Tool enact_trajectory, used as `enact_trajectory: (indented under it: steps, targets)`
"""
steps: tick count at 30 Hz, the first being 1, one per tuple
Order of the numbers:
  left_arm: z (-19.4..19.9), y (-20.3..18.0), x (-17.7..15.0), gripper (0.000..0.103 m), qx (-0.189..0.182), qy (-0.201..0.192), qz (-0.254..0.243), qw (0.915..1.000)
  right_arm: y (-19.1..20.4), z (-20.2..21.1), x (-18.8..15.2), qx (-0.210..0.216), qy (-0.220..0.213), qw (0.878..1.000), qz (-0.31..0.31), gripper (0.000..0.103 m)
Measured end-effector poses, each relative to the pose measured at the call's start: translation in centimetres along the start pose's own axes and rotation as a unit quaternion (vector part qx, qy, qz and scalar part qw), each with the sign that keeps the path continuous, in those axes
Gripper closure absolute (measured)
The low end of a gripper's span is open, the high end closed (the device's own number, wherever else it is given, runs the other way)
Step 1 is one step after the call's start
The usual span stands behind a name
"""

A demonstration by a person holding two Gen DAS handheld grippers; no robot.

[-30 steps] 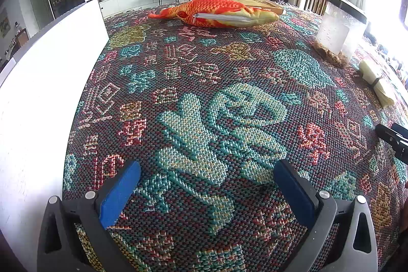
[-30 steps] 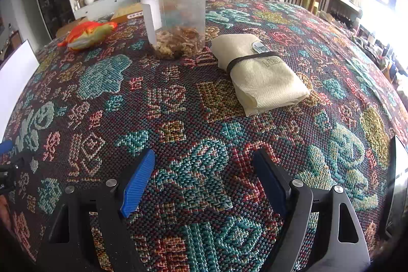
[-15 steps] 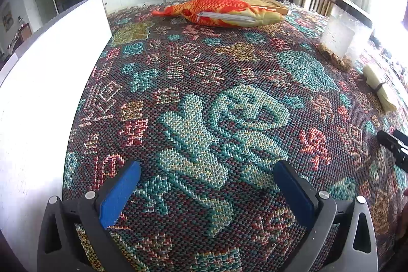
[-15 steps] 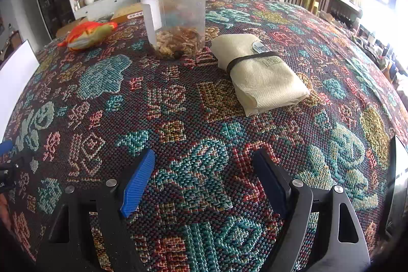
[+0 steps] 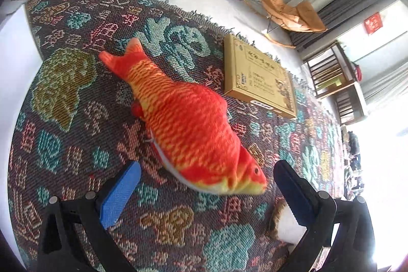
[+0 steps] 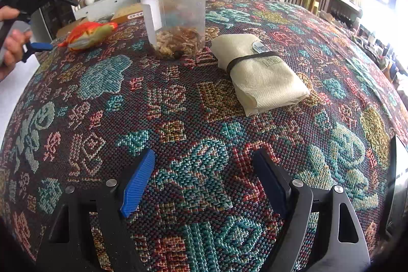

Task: Organize soft objects
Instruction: 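Grasp the orange fish plush with the left tool while the right tool grasps the cream roll, then lower the fish plush and cream roll into the white box, open both tools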

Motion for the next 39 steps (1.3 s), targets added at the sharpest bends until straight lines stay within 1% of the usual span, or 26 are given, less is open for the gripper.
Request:
enact_trajectory:
  steps: [2,4,5,6,7,8,9,10,11,12,13,14,15,16,18,20,21,22,23,25,27,28,32,37,39]
  targets:
    - [-2.3,-0.4,0.1,0.0,0.027,0.002,0.001,0.9996,-0.1,0.0,0.2,0.001,0.0,1.0,-0.001,0.02]
    - [-4.9,-1.2,-0.4,0.0,0.061,0.02,-0.019,0.9978,-0.1,0.0,0.2,0.001,0.0,1.0,0.0,0.02]
    - [-5.9,-1.7,-0.7,0.0,0.086,0.019,-0.041,0.9953,-0.1,0.0,0.2,0.001,-0.001,1.0,-0.001,0.02]
    - [-6.2,-2.5,-0.9,0.0,0.107,-0.002,-0.08,0.991,-0.1,0.0,0.2,0.002,-0.001,1.0,-0.001,0.02]
    - [-6.5,-3.4,-1.3,0.004,0.12,-0.01,-0.123,0.9851,-0.2,0.1,0.2,0.006,-0.002,1.0,-0.002,0.02]
    - [-6.4,-3.9,-1.7,0.014,0.124,-0.023,-0.15,0.9806,-0.3,0.2,0.2,0.018,-0.006,1.0,-0.007,0.02]
    - [-5.9,-4.0,-2.0,0.035,0.125,-0.046,-0.167,0.9771,-0.7,0.5,0.1,0.043,-0.01,0.999,-0.013,0.02]
    - [-5.4,-3.9,-2.0,0.046,0.123,-0.054,-0.176,0.9752,-1.5,1.0,0.2,0.072,-0.014,0.997,-0.027,0.021]
    - [-5.0,-3.8,-2.0,0.05,0.117,-0.052,-0.184,0.9745,-2.6,1.7,0.6,0.088,-0.025,0.995,-0.045,0.022]
    - [-4.4,-3.6,-2.1,0.056,0.113,-0.053,-0.195,0.9727,-3.9,2.5,1.6,0.082,-0.041,0.994,-0.059,0.022]
    - [-3.6,-3.4,-2.4,0.058,0.115,-0.059,-0.21,0.9691,-5.3,3.0,3.0,0.067,-0.057,0.994,-0.066,0.022]
    - [-2.7,-3.3,-2.8,0.058,0.12,-0.067,-0.226,0.9645,-6.6,3.2,4.6,0.055,-0.068,0.994,-0.069,0.022]
    - [-1.8,-3.2,-3.5,0.058,0.122,-0.075,-0.244,0.9593,-7.5,2.9,6.4,0.046,-0.067,0.995,-0.065,0.022]
    - [-1.0,-3.1,-4.2,0.058,0.122,-0.078,-0.257,0.9554,-8.1,1.8,8.1,0.039,-0.053,0.997,-0.05,0.021]
    - [0.6,-3.0,-5.8,0.058,0.123,-0.079,-0.28,0.9488,-7.9,-1.5,10.2,0.044,-0.003,0.999,-0.004,0.021]
    - [2.0,-2.7,-7.4,0.058,0.126,-0.085,-0.297,0.9428,-7.1,-5.0,10.6,0.062,0.057,0.996,0.032,0.023]
    - [2.4,-2.7,-7.9,0.058,0.129,-0.089,-0.305,0.9395,-6.9,-5.9,10.3,0.051,0.071,0.995,0.047,0.024]
    - [3.2,-2.7,-8.7,0.058,0.132,-0.097,-0.316,0.9346,-7.0,-5.9,10.1,0.026,0.069,0.996,0.056,0.031]
    - [4.0,-2.9,-9.2,0.058,0.136,-0.105,-0.325,0.9299,-7.6,-5.6,9.8,0.025,0.069,0.996,0.044,0.058]
    - [5.6,-2.9,-10.5,0.058,0.142,-0.124,-0.344,0.9197,-9.1,-4.3,9.6,0.049,0.065,0.997,-0.012,0.069]
    - [6.8,-3.1,-11.3,0.058,0.143,-0.134,-0.353,0.9149,-9.9,-2.5,9.7,0.044,0.051,0.997,-0.033,0.07]
    - [7.6,-3.2,-11.7,0.058,0.14,-0.139,-0.355,0.9139,-10.0,-1.5,9.8,0.041,0.046,0.998,-0.033,0.07]
    - [10.7,-3.3,-13.4,0.057,0.129,-0.158,-0.365,0.9082,-9.3,2.2,10.4,0.049,0.031,0.998,-0.029,0.07]
    - [15.1,-2.5,-15.5,0.057,0.111,-0.177,-0.371,0.9047,-5.8,6.7,11.1,0.076,0.008,0.997,-0.014,0.07]
    - [17.2,-1.5,-16.2,0.057,0.099,-0.181,-0.367,0.907,-3.4,8.8,11.5,0.09,-0.002,0.996,0.001,0.07]
Point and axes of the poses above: each gripper's, at about its wrist camera, not at the fingertips, and z roughly against the way its jaws point, y to its left, x to its top, the point moved 2 cm from there along -z, roughly the way its jaws point, and after that the axes turned 7 degrees about z, right-handed, at the moved point
